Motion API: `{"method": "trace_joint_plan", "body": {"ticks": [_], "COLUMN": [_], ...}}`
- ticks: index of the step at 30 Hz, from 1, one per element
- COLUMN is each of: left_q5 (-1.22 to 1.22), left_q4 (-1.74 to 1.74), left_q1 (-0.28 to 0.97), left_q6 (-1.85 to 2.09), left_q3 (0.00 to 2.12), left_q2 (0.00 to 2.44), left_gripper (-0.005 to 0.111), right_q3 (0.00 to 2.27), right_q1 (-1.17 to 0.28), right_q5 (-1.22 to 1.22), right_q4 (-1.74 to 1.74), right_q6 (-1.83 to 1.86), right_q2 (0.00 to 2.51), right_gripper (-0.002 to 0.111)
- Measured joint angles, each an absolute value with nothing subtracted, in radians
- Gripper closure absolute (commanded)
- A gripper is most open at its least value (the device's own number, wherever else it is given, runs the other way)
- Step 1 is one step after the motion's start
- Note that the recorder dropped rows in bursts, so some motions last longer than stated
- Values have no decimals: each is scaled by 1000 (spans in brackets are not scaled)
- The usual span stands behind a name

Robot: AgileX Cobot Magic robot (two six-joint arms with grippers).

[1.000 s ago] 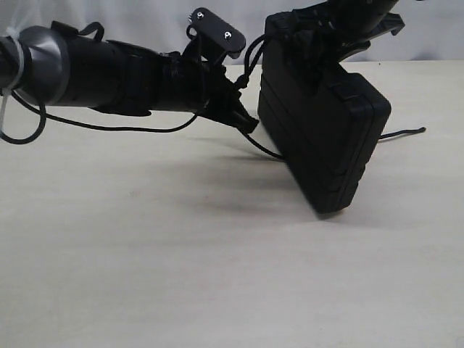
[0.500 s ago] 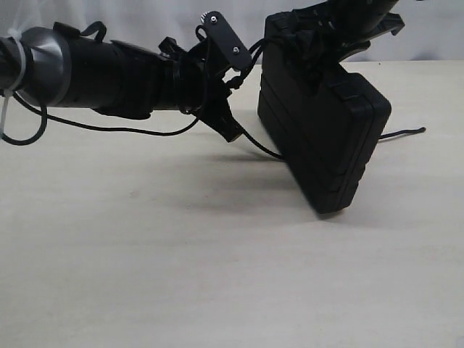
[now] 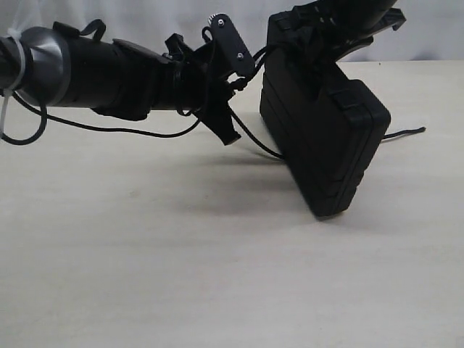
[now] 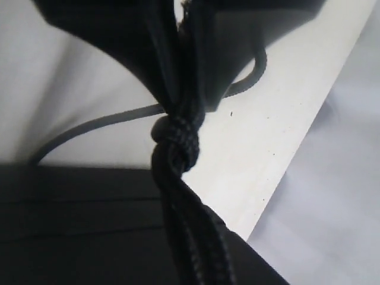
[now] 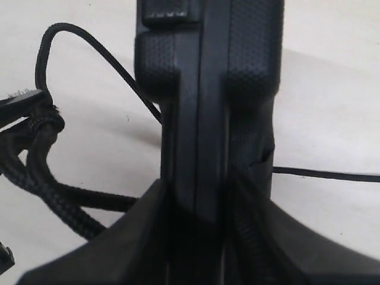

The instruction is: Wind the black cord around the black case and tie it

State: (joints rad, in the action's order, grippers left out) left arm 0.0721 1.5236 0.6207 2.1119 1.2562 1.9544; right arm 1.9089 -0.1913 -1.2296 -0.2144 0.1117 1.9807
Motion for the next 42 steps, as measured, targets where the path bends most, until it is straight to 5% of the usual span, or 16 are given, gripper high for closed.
{"method": "trace_joint_plan", "body": {"ticks": [7, 42], "left_q5": [29, 28], "left_q4": [1275, 1267], "left_q1": [621, 720], "left_q6": [2112, 1891], "left_q3": [1256, 1392], "left_q2": [1989, 2003], "left_gripper": [107, 107], "right_q3": [1909, 1909], "right_q1": [-191, -191], "right_q5": [-1228, -1227], "right_q4": [-219, -226], "right_q6": [113, 116], "right_q2": [1979, 1979], "right_gripper": [75, 75]}}
